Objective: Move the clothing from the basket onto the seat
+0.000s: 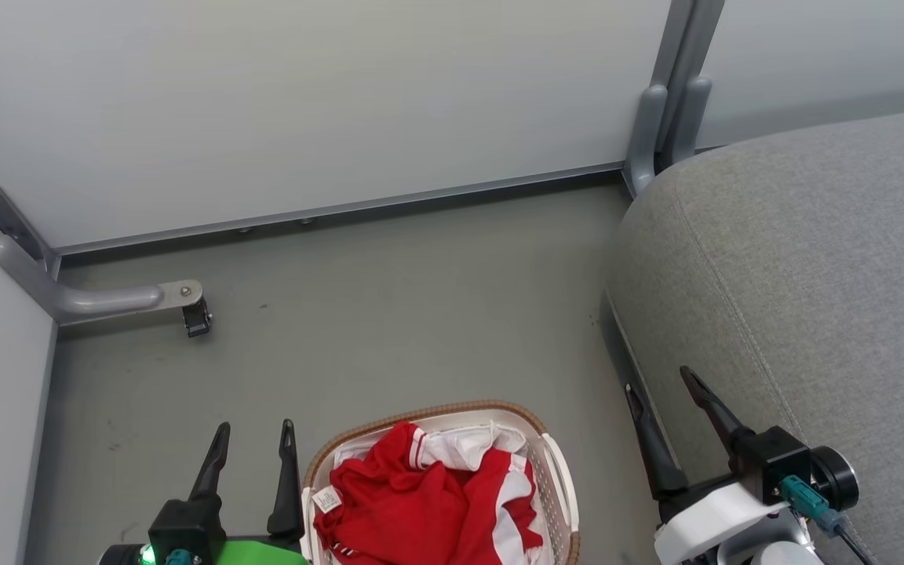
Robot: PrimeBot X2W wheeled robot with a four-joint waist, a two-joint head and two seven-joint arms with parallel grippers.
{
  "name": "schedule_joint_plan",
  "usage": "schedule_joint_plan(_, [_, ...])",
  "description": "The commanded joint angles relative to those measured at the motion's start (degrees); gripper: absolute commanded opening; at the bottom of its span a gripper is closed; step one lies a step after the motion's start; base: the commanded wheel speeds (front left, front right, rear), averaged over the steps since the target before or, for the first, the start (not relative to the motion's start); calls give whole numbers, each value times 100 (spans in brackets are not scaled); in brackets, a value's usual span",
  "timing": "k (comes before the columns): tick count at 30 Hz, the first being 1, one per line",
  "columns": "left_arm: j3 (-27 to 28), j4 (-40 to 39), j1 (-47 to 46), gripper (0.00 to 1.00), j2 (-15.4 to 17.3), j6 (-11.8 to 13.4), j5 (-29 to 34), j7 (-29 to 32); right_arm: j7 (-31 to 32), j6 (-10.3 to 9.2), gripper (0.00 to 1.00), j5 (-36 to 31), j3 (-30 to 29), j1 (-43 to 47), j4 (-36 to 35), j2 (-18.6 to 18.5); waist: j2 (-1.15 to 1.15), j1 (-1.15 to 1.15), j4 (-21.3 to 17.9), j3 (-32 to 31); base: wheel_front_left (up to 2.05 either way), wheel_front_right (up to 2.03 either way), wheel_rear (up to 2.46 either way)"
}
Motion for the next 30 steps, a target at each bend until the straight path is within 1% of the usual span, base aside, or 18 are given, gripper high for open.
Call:
schedule_joint_plan(1, [-28,-26,-97,100,36,-20,55,-2,-28,0,100,-36,-34,-66,-31,-33,0,0,-32,127,0,0,0])
schedule_joint_plan(7, [-246,-8,-468,100,33,-109,393,0,-27,0,100,-96,-183,-340,-246,-32,0,0,-157,683,0,0,0])
schedule_joint_plan(10, [-392,69,-782,100,35,-167,644,0,-22,-1,100,-131,-315,-533,-364,-32,0,0,-217,1089,0,0,0])
schedule_joint_plan(13, [-544,290,-1150,100,35,-240,742,-1,-21,-1,100,-150,-472,-733,-479,-31,0,0,-254,1491,0,0,0])
schedule_joint_plan(17, [-819,870,-1772,100,34,-363,912,0,-21,-1,100,-174,-662,-1021,-643,-29,0,0,-314,2083,0,0,0])
schedule_joint_plan(20, [-1049,1510,-2262,100,48,-453,1035,0,-21,-2,100,-122,-774,-1253,-772,-28,0,0,-387,2543,0,0,0])
schedule_joint_plan(25, [-1388,2585,-2976,100,47,-546,1124,0,-20,-2,100,-45,-867,-1569,-991,-27,0,0,-508,3133,0,0,0])
schedule_joint_plan(30, [-1735,3439,-3486,100,48,-587,1222,-1,-20,-2,100,39,-887,-1783,-1157,-27,0,0,-651,3590,0,0,0])
